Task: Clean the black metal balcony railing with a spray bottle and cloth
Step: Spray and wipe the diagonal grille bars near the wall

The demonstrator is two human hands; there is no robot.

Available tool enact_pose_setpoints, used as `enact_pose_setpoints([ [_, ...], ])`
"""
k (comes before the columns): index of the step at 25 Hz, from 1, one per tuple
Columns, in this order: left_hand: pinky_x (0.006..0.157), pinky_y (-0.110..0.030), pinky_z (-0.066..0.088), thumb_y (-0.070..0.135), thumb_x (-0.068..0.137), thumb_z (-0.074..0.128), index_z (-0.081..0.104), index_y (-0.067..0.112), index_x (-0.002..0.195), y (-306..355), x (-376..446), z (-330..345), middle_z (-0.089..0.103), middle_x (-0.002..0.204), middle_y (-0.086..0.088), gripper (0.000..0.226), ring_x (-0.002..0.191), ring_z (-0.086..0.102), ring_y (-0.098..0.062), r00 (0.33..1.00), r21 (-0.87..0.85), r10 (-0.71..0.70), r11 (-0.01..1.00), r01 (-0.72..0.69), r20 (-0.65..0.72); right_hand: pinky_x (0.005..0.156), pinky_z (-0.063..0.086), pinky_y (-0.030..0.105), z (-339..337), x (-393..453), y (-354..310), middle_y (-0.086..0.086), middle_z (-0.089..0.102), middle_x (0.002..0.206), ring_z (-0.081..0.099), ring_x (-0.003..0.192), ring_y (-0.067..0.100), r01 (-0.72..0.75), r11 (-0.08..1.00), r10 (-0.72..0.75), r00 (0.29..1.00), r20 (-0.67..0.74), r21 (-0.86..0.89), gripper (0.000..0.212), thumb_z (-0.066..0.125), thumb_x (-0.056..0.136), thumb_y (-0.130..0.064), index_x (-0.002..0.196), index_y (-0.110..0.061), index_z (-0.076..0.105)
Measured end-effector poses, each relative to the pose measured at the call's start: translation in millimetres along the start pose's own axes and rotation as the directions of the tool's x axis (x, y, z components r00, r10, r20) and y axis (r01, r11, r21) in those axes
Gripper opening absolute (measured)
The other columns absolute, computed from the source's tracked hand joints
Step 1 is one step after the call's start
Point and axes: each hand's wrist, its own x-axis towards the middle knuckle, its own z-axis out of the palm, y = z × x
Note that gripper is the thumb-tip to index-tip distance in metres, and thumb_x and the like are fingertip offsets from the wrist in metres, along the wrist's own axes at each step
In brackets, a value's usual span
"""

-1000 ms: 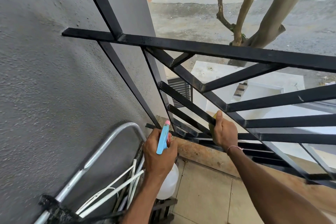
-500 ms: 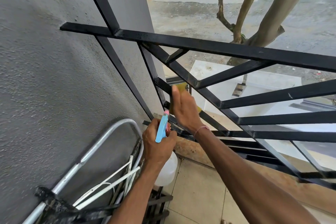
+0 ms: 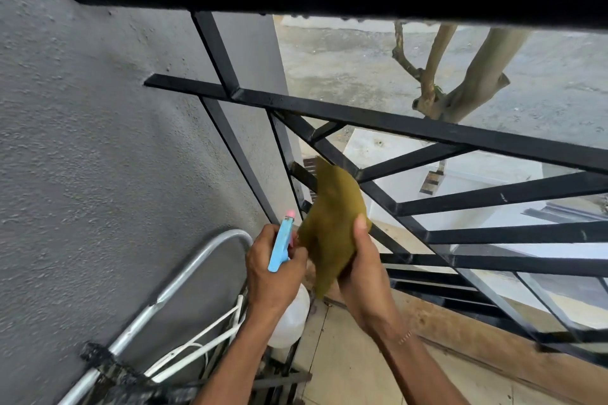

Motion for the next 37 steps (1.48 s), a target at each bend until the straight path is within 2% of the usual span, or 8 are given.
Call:
enact_pose_setpoints([
  [2, 0.061, -0.044, 0.055, 0.001, 0.083, 0.075, 0.058, 0.019, 0.08, 7.3, -2.4, -6.5, 0.056, 0.069, -0.001, 0.025, 0.064, 0.058, -0.025, 0.999, -0.023, 0.022, 1.0, -0.021, 0.024, 0.107, 0.043, 0.054, 3.3, -20.2, -11.0, 0.01, 0.071, 0.123, 0.067, 0.116, 0.03, -0.103, 0.947, 0.129, 0.99, -0.065, 0.304, 0.043, 0.041, 0.1, -0.049, 0.12, -0.022, 0.069],
  [5, 0.06, -0.049, 0.054, 0.003, 0.087, 0.074, 0.057, 0.018, 0.079, 17.2, -3.6, -12.4, 0.055, 0.069, -0.001, 0.024, 0.063, 0.056, -0.027, 0.998, -0.044, 0.059, 0.997, -0.058, 0.024, 0.106, 0.043, 0.06, 4.9, -40.8, -20.2, 0.015, 0.071, 0.121, 0.068, 0.111, 0.036, -0.028, 0.912, 0.125, 0.969, -0.212, 0.409, 0.04, 0.047, 0.1, -0.037, 0.132, -0.016, 0.061],
  [12, 0.055, -0.017, 0.039, 0.007, 0.084, 0.077, 0.051, 0.021, 0.077, 53.9, 2.3, -11.3, 0.044, 0.068, 0.007, 0.03, 0.063, 0.043, -0.013, 0.988, -0.069, 0.137, 0.989, -0.132, 0.077, 0.11, 0.043, 0.05, 18.2, -53.8, -34.9, -0.001, 0.066, 0.129, 0.061, 0.121, 0.022, 0.097, 0.988, -0.032, 0.886, -0.463, 0.117, 0.038, 0.057, 0.098, -0.037, 0.135, -0.033, 0.056],
  [18, 0.059, -0.021, 0.038, 0.016, 0.082, 0.078, 0.051, 0.018, 0.081, 66.7, 8.4, -3.6, 0.051, 0.076, -0.001, 0.027, 0.074, 0.047, -0.019, 0.996, -0.04, 0.084, 0.996, -0.083, 0.022, 0.113, 0.04, 0.043, 22.1, -56.4, -42.1, -0.013, 0.07, 0.124, 0.062, 0.12, 0.011, 0.124, 0.989, -0.077, 0.891, -0.447, 0.076, 0.036, 0.053, 0.1, -0.036, 0.136, -0.036, 0.059],
  [22, 0.056, -0.016, 0.042, 0.013, 0.082, 0.08, 0.052, 0.018, 0.085, 67.2, 5.9, -7.4, 0.048, 0.074, 0.003, 0.029, 0.069, 0.049, -0.016, 0.996, -0.047, 0.078, 0.996, -0.079, -0.031, 0.112, 0.04, 0.043, 26.6, -58.6, -48.2, -0.014, 0.072, 0.113, 0.063, 0.116, 0.012, 0.112, 0.989, -0.054, 0.888, -0.456, 0.101, 0.02, 0.059, 0.091, -0.043, 0.109, -0.037, 0.065],
  [26, 0.056, -0.026, 0.046, 0.011, 0.082, 0.081, 0.052, 0.019, 0.083, 70.6, 6.5, -11.2, 0.048, 0.072, 0.003, 0.03, 0.065, 0.049, -0.016, 0.992, -0.052, 0.111, 0.992, -0.114, -0.058, 0.114, 0.04, 0.048, 28.1, -56.8, -45.0, -0.009, 0.07, 0.123, 0.062, 0.12, 0.015, 0.114, 0.991, -0.069, 0.885, -0.46, 0.071, 0.031, 0.065, 0.081, -0.045, 0.111, -0.039, 0.067],
  [32, 0.052, -0.02, 0.043, 0.009, 0.081, 0.081, 0.053, 0.021, 0.079, 69.2, 4.9, -13.8, 0.045, 0.067, 0.009, 0.031, 0.059, 0.045, -0.012, 0.985, -0.067, 0.17, 0.983, -0.171, -0.017, 0.109, 0.044, 0.051, 24.9, -59.9, -44.1, -0.008, 0.07, 0.122, 0.063, 0.119, 0.02, 0.124, 0.989, -0.061, 0.834, -0.548, 0.077, 0.058, 0.072, 0.07, -0.055, 0.125, -0.038, 0.064],
  [37, 0.052, -0.015, 0.044, 0.01, 0.08, 0.08, 0.053, 0.018, 0.08, 60.8, -11.7, 3.1, 0.048, 0.07, 0.007, 0.029, 0.062, 0.047, -0.012, 0.992, -0.06, 0.126, 0.99, -0.124, 0.032, 0.107, 0.045, 0.05, 11.6, -67.5, -48.0, -0.008, 0.069, 0.115, 0.064, 0.113, 0.02, 0.143, 0.985, -0.048, 0.768, -0.639, 0.098, 0.021, 0.064, 0.092, -0.038, 0.112, -0.034, 0.063],
])
